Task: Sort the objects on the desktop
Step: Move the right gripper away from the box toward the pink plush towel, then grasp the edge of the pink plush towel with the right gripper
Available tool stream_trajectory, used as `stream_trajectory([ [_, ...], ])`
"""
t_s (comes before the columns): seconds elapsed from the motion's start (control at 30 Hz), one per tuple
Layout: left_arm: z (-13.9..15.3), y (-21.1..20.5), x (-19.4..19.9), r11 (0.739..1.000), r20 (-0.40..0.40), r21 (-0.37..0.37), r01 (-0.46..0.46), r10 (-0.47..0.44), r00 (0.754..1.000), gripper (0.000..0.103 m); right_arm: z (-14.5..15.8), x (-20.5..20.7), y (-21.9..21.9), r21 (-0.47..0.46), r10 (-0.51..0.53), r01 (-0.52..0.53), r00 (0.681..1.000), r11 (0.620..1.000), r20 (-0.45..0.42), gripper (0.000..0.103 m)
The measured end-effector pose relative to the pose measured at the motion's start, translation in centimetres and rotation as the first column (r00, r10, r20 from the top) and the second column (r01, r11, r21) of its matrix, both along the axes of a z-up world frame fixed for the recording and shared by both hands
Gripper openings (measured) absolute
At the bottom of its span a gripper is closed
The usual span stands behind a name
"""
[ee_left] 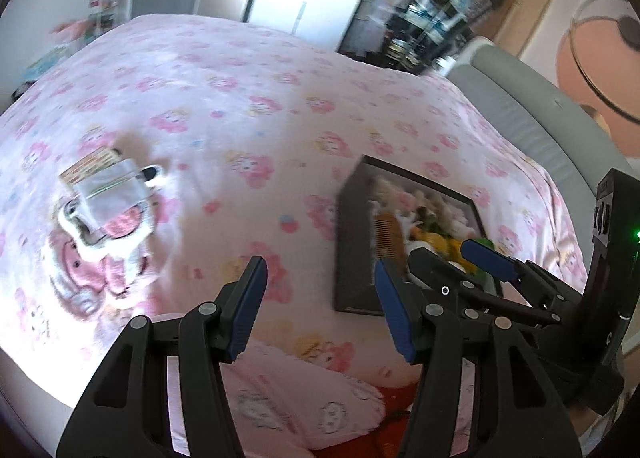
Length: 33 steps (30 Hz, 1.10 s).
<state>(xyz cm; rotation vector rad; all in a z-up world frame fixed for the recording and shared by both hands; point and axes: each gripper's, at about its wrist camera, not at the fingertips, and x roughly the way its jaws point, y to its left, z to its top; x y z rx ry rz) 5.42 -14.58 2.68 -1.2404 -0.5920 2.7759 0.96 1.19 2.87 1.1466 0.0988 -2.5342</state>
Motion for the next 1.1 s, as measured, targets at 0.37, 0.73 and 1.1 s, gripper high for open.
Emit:
stream_trajectory([
  [0.37, -4.7, -10.1, 2.7, 0.975, 0.07, 0.073, -0.208, 0.203, 0.977, 0.057, -4.4, -2.0, -11.3, 0.013, 0.243, -0.248, 0.959, 0.969, 0.144, 0.068],
  [0.73, -10.4, -17.7, 2.8, 0.929, 0.139, 0.143, -0.342, 0.323, 0.936, 0.058, -10.5, -4.9, -20.9, -0.013, 0.413, -0.432, 0.853, 0.902, 0.318, 0.068],
  [1.1, -17.6, -24.3, 3.1, 0.805, 0.281, 0.156, -0.573, 0.52, 0.807, 0.058, -17.8, -8.9, -24.5, -0.038, 0.425, -0.474, 0.746, 0.879, 0.513, 0.068],
])
